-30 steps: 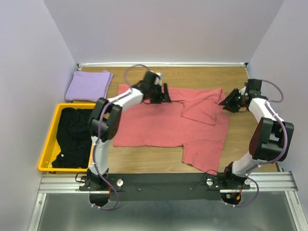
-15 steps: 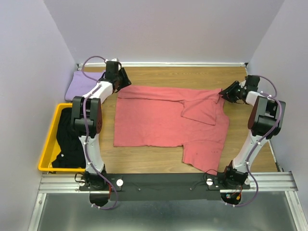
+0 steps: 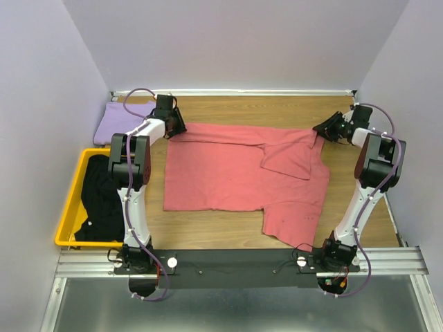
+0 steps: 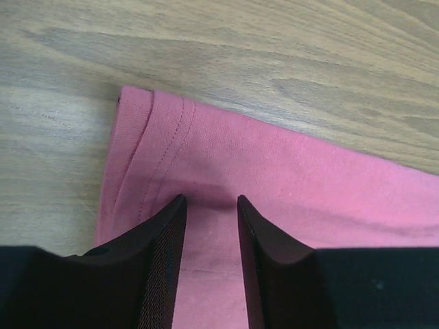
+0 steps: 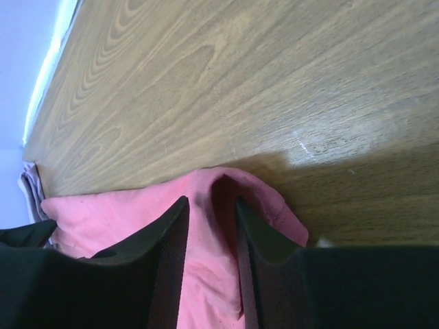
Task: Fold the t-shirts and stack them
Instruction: Fold the tshirt
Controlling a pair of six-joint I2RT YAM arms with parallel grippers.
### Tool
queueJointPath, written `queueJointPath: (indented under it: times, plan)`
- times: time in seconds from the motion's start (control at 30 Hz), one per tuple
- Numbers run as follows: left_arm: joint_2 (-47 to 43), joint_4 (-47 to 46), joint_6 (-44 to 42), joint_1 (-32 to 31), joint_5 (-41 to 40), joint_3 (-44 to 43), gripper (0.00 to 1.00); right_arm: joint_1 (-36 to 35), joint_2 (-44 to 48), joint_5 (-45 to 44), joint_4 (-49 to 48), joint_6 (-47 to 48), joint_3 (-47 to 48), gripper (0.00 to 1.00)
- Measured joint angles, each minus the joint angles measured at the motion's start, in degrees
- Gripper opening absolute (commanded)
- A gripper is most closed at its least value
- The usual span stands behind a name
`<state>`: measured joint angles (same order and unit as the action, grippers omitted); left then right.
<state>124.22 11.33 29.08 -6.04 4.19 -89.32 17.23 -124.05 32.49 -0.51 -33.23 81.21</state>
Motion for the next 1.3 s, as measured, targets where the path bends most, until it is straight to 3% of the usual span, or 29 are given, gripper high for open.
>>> queueJointPath:
  times: [0.07,0.2,0.27,0.6,0.73,0.8,0.9,0.97,1.13,1.3]
  plan:
    - [0.0,0.2,0.0,0.1,-0.1,0.0,0.43,0.0,-0.6,0.5,-0.1,-0.1,0.1,0.33]
    - [0.0,0.8,0.1,0.5,-0.2,-0.1,0.32,0.0,-1.7,0.9,-0.2,-0.1,0.2,0.08]
    - [0.0,1.8,0.0,0.9,-0.3,-0.5,0.31,0.3,-2.1,0.8,-0.3,-0.4,0.2,0.0]
    - [1.8,5.7,0.0,2.1,-0.3,-4.4,0.28,4.0,-5.7,1.7,0.1,-0.5,5.5,0.01]
    - [3.2,6.9,-0.3,2.1,0.2,-6.8,0.31,3.9,-7.5,2.7,0.1,-0.1,8.2,0.06]
    - [3.7,7.3,-0.4,2.1,0.6,-7.8,0.43,3.9,-8.5,3.3,0.1,0.2,9.6,0.14]
    - [3.7,7.2,-0.2,2.1,0.9,-7.8,0.55,3.9,-9.8,3.9,0.2,0.3,11.2,0.3]
    - [3.0,7.0,-0.1,2.1,0.9,-7.6,0.63,4.0,-9.9,4.3,0.1,0.3,11.5,0.36]
    - [-2.9,6.8,0.6,2.4,-0.9,-2.7,0.65,4.2,-8.5,3.5,0.3,1.3,11.2,0.44]
    - [-9.8,5.6,1.0,2.4,-3.8,2.1,0.62,4.3,-1.7,-0.4,3.4,4.2,7.8,0.45]
